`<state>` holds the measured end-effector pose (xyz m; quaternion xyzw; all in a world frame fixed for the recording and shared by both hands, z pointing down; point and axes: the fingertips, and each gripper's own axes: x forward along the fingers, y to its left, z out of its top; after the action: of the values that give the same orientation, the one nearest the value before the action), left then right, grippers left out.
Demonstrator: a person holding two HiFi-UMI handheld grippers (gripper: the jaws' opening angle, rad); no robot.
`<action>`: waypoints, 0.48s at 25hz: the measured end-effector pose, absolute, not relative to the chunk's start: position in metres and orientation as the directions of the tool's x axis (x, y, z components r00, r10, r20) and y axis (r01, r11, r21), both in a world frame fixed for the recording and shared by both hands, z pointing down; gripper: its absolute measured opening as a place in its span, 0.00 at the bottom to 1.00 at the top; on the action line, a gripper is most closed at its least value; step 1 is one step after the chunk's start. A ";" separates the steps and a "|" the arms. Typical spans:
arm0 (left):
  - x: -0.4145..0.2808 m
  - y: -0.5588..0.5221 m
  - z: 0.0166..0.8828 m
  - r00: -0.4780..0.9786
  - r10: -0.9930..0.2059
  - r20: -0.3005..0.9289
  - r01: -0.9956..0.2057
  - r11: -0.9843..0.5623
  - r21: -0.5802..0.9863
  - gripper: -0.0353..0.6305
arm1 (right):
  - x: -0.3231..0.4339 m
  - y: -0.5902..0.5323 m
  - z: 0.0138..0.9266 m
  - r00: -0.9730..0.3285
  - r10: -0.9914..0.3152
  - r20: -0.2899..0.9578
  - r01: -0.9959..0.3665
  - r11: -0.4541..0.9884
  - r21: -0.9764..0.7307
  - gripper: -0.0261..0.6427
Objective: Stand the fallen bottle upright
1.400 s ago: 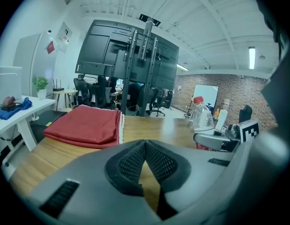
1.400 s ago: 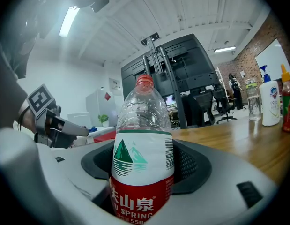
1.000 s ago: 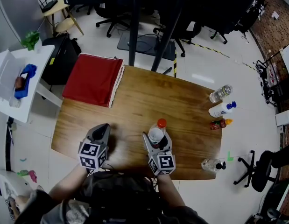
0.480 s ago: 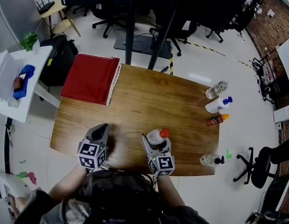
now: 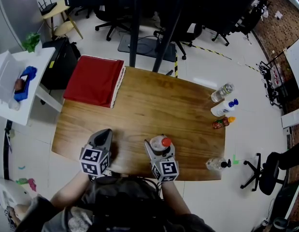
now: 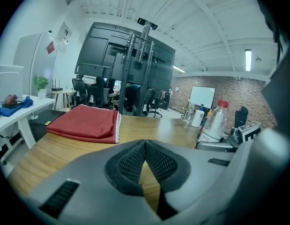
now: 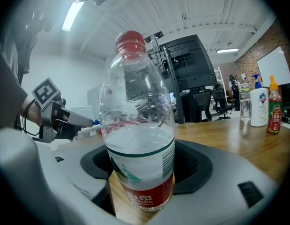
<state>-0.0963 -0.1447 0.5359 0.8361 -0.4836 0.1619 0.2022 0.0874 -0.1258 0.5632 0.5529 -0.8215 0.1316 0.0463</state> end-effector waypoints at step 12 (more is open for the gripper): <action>-0.103 -0.136 0.531 0.476 -0.752 0.456 -0.877 -0.446 0.179 0.10 | 0.083 -0.127 0.562 -0.400 -0.882 0.248 -0.915 0.369 -0.162 0.56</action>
<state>-0.1027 -0.1360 0.5305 0.8358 -0.4873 0.1569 0.1984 0.0828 -0.1272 0.5624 0.5447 -0.8251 0.1375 0.0598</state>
